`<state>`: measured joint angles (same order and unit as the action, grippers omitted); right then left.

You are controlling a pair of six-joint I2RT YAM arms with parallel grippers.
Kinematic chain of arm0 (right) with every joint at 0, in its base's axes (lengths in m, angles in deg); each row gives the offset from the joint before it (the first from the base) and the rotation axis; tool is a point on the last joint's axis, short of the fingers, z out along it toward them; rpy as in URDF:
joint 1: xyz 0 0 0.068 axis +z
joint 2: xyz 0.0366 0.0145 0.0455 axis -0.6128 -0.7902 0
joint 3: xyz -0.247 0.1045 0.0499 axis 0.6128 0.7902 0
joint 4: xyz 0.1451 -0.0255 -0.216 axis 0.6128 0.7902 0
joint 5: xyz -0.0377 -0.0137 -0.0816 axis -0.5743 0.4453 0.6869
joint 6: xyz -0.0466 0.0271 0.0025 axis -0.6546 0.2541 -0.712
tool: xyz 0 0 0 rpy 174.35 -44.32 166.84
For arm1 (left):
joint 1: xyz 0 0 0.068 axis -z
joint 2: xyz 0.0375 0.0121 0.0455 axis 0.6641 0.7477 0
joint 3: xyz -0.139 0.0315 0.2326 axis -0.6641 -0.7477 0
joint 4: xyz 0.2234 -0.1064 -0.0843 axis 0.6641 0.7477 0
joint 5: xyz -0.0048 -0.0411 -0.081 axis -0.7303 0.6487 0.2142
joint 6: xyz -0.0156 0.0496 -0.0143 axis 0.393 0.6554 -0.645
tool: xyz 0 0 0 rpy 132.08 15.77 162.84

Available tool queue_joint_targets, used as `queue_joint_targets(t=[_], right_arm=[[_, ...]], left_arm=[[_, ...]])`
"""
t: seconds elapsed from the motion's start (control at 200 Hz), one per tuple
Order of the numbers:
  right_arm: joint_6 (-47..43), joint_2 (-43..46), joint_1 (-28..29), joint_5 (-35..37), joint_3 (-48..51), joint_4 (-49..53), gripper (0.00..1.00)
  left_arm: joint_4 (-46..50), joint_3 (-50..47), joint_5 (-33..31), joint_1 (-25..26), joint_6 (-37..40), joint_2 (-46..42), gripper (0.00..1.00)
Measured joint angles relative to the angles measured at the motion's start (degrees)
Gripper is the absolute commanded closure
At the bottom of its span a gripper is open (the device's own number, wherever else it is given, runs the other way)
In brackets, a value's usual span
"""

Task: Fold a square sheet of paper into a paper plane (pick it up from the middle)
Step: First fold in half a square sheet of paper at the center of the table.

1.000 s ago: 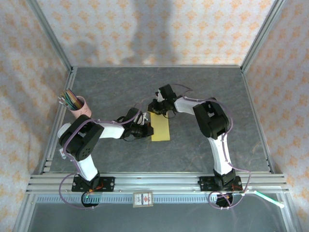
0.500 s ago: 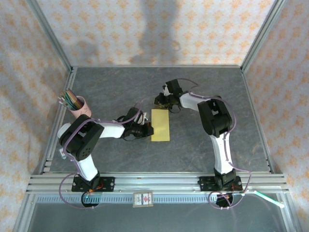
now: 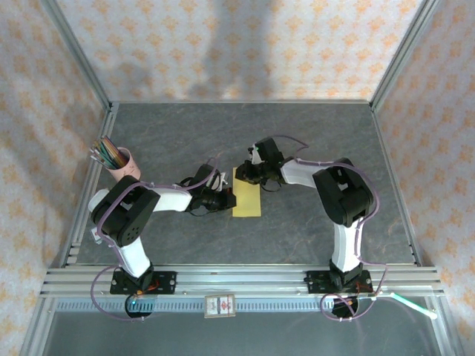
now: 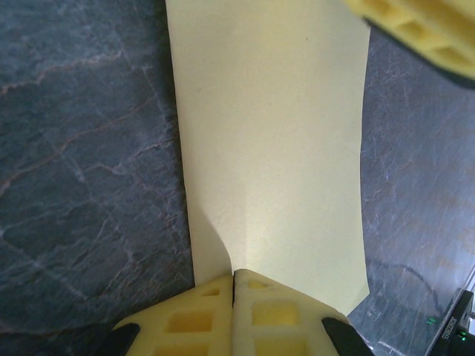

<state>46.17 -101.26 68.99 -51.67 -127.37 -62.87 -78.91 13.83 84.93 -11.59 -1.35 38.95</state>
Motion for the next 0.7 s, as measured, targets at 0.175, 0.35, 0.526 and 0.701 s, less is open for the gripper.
queue_joint_targets(t=[0.175,0.35,0.526,0.701], right_arm=[[0.4,-1.8,1.5,-0.5,0.0,-1.6,0.83],[0.3,-2.9,1.7,0.9,0.5,-1.6,0.85],[0.7,-2.9,1.6,1.4,1.6,-3.0,0.87],[1.8,-2.5,1.5,1.8,3.1,-5.3,0.87]], left_arm=[[0.0,0.0,-0.5,0.3,0.0,-0.1,1.00],[0.2,0.0,-0.5,0.3,0.0,-0.2,1.00],[0.8,0.1,-0.8,0.4,1.0,-0.6,1.00],[0.9,-0.6,-1.3,0.4,1.7,-1.2,1.00]])
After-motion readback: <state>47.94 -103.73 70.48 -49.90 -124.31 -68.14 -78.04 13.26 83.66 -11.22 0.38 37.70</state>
